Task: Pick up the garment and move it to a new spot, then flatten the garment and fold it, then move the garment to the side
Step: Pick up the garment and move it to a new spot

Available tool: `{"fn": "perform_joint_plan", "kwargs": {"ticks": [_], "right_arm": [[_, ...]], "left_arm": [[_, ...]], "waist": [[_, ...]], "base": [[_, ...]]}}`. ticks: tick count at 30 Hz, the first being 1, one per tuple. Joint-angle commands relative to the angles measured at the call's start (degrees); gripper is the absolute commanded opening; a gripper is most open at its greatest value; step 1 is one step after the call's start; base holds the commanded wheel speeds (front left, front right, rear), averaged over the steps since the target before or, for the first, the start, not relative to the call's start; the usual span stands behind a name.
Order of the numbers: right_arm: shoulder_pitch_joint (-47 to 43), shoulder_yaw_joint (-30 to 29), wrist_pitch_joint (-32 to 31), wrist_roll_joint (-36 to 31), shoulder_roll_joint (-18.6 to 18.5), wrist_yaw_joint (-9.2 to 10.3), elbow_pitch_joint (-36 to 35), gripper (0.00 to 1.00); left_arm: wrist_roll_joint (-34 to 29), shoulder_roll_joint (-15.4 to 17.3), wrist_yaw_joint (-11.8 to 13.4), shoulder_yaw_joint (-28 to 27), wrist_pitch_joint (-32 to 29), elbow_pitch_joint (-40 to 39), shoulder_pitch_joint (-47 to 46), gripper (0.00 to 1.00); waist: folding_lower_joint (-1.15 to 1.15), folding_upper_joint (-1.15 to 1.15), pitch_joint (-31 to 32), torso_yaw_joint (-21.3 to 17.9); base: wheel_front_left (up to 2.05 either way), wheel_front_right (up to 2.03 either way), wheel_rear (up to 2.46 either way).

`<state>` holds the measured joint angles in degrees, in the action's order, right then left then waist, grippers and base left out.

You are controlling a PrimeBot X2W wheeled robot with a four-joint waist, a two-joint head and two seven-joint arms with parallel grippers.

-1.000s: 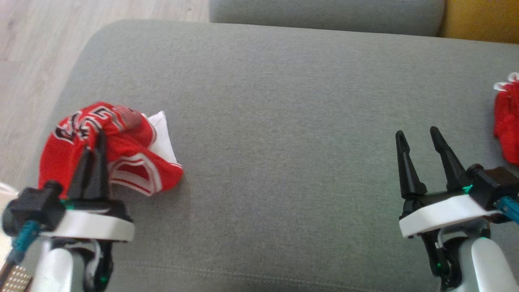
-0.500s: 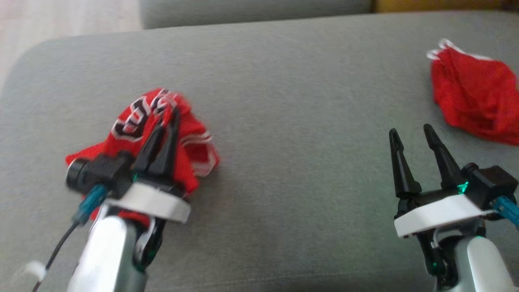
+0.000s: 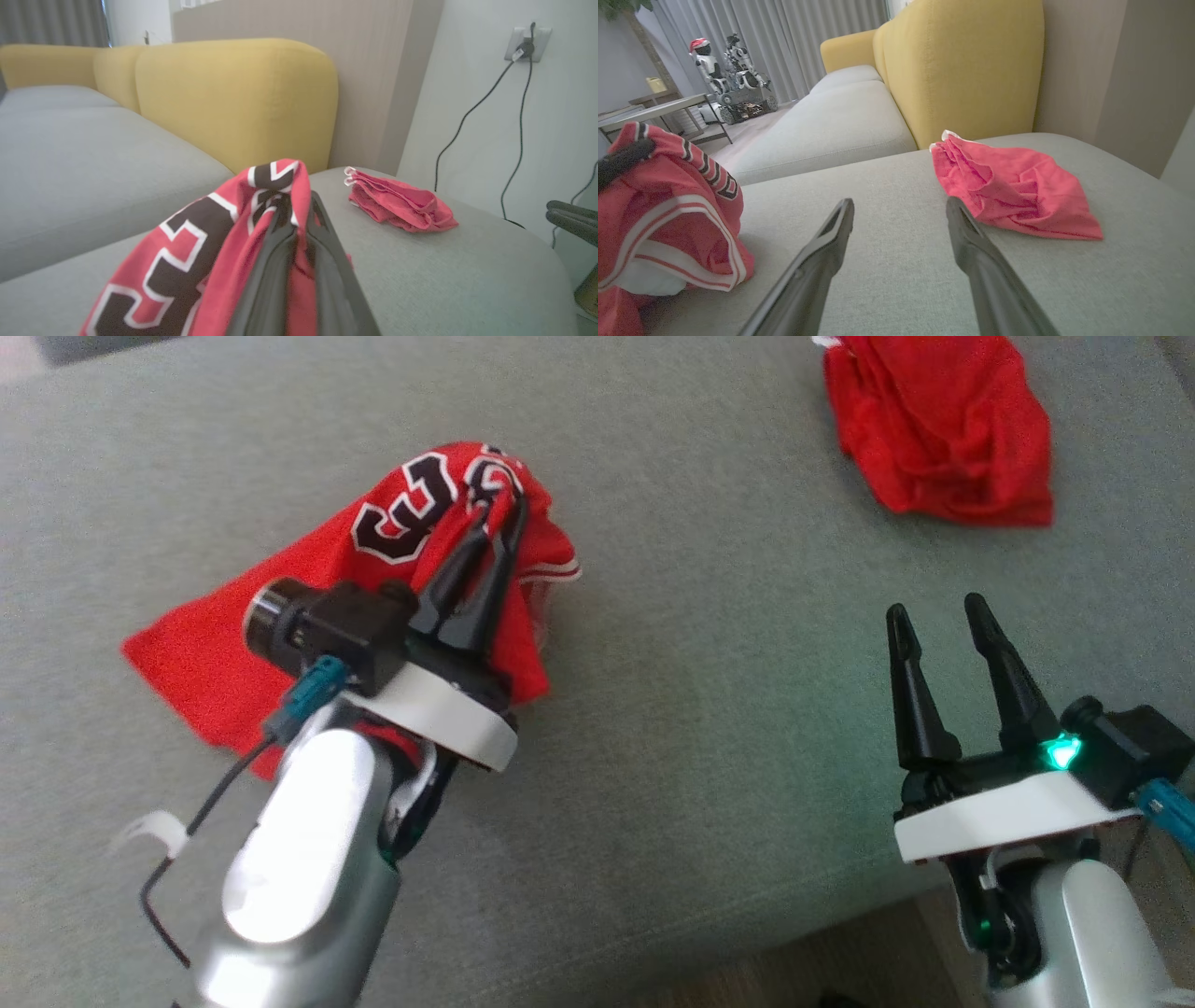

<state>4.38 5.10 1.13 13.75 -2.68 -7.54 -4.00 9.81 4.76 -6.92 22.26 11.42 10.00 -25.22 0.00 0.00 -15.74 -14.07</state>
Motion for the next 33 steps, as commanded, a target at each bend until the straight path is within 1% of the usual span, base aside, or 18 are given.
{"fn": "perform_joint_plan", "kwargs": {"ticks": [1, 5, 6, 7, 12, 17, 22, 25, 33], "right_arm": [[2.27, 1.43, 0.89, 0.52, -0.21, 0.05, -1.56, 1.0], [2.32, 1.49, 1.84, 1.01, -0.2, 0.05, -0.75, 1.0], [2.33, 1.4, 2.04, 1.08, -0.2, 0.05, -0.57, 1.0], [2.33, 1.26, 2.19, 1.14, -0.2, 0.05, -0.35, 1.0], [2.46, 0.64, 2.53, 1.06, -0.2, 0.05, 0.44, 1.0], [2.39, -0.28, 1.96, -0.5, -0.2, 0.05, 0.9, 1.0], [2.06, -1.09, 0.91, -1.31, -0.2, 0.05, 0.91, 1.0], [1.66, -1.62, 0.23, -1.74, -0.2, 0.05, 0.69, 1.0], [-0.32, -2.6, -1.31, -2.27, -0.2, 0.05, 0.5, 1.0]], "left_arm": [[0.85, 0.3, -0.2, -0.89, 0.27, -0.75, -2.05, 0.0], [2.35, 0.56, -0.39, 0.95, 1.04, 2.25, -2.91, 0.0], [2.62, 0.64, -0.41, 1.15, 1.32, 2.87, -3.01, 0.45], [2.92, 0.63, -0.43, 1.27, 1.64, 3.34, -3.02, 1.0], [3.37, 0.71, -0.12, 1.32, 2.91, 3.97, -2.08, 1.0], [3.23, 1.17, 1.94, -0.24, 3.38, 3.36, 0.3, 1.0], [3.95, 2.42, 4.6, -3.81, 3.52, 2.77, 3.2, 1.0], [4.66, 3.63, 5.7, -6.33, 3.55, 2.4, 5.04, 1.0], [5.52, 6.67, 7.17, -12.05, 3.57, 0.23, 11.96, 1.0]], "waist": [[0.0, 0.0, -3.19, -3.23], [0.0, 0.0, -4.19, -3.75], [0.0, 0.0, -4.25, -3.58], [0.0, 0.0, -4.19, -3.25], [0.0, 0.0, -2.81, 0.12], [0.0, 0.0, -0.27, 5.47], [0.0, 0.0, 2.36, 10.47], [0.0, 0.0, 3.72, 12.86], [0.0, 0.0, 7.75, 17.56]], "base": [[0.0, 0.0, 0.0], [0.0, 0.0, 0.0], [0.0, 0.0, 0.0], [0.0, 0.0, 0.0], [0.0, 0.0, 0.0], [0.0, 0.0, 0.0], [0.0, 0.0, 0.0], [0.0, 0.0, 0.0], [0.0, 0.0, 0.0]]}}
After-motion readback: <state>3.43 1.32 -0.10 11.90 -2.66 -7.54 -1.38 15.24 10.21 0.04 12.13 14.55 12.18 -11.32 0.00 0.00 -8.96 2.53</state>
